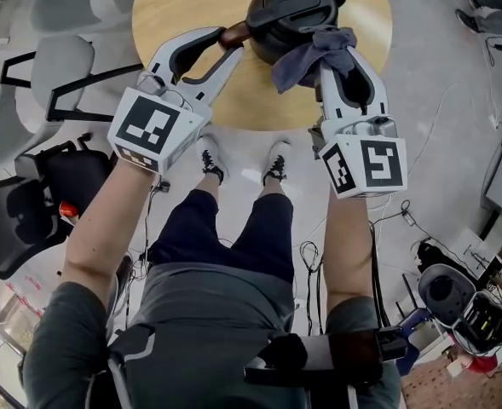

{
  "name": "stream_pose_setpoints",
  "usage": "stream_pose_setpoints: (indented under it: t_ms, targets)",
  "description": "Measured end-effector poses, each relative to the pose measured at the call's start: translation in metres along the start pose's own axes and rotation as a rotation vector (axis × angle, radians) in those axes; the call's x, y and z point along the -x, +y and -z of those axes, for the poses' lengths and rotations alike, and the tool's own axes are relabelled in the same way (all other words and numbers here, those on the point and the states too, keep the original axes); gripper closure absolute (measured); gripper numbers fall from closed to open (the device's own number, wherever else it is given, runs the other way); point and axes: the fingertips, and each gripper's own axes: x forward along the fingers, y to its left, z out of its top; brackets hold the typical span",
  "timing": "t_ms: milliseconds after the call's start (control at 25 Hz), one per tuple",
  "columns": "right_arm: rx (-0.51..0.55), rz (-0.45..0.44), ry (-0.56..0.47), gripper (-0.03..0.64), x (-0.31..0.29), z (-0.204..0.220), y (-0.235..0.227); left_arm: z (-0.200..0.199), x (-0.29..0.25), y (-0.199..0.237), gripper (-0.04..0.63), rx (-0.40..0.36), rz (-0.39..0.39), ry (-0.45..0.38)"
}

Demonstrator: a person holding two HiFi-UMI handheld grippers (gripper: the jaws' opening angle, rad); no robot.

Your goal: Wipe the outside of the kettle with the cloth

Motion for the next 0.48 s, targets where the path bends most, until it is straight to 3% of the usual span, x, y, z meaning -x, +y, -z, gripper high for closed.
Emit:
stream_pose_setpoints:
  t_ms: [240, 480]
  targets:
    - [-0.016, -0.003, -0.012, 0.522, 0.007, 0.022, -0.008, -0.002, 0.003, 0.002, 0.465, 0.057, -0.03, -0.057]
    - [-0.034, -0.006, 0.146, 0.522, 0.0, 0.091, -0.017, 0.0, 0.004, 0.002, 0.465, 0.067, -0.046, -0.05]
